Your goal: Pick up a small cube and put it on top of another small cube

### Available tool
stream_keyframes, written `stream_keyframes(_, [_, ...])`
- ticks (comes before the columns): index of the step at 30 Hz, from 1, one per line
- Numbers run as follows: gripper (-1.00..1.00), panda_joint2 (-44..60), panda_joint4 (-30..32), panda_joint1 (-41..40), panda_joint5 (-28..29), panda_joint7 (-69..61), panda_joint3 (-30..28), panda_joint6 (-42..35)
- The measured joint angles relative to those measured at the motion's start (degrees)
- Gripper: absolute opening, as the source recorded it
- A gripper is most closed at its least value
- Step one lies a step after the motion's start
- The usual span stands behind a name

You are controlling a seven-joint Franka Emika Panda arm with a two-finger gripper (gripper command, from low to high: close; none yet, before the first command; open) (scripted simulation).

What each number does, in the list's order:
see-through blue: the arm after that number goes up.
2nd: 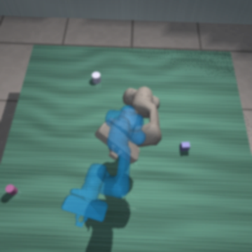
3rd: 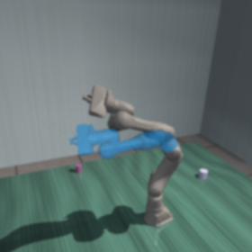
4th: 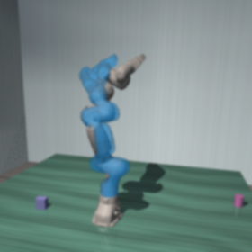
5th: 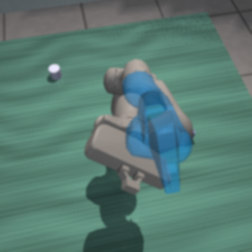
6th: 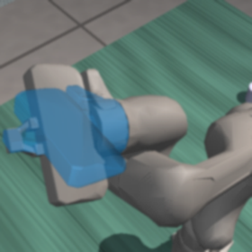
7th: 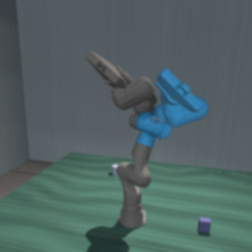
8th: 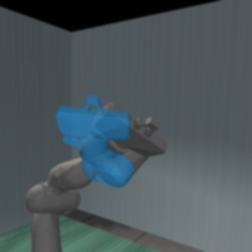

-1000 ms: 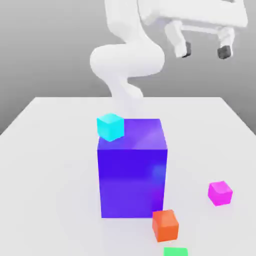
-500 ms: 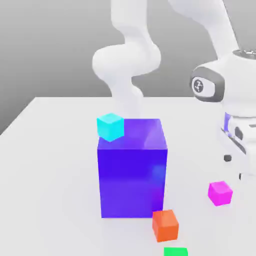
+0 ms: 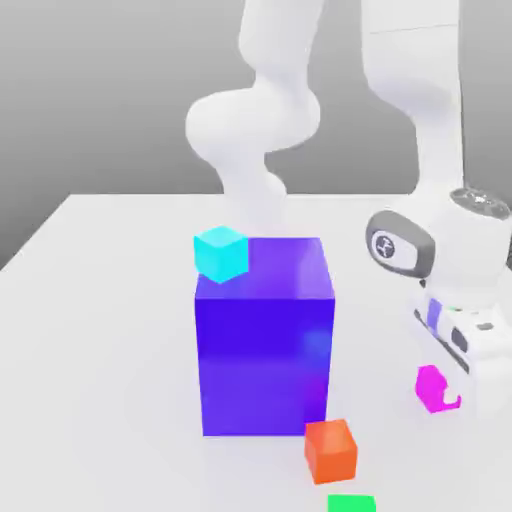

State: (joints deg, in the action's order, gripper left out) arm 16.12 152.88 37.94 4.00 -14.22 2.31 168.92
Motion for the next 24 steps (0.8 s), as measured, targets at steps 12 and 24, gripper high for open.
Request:
stream_keyframes(12, [-1.00, -4.00, -13.28, -9.58, -6.32, 2.90, -7.33, -17.64])
stream_keyframes(24, [1.00, 7.17, -24.44, -17.10, -11.68, 4.28, -11.56, -17.76])
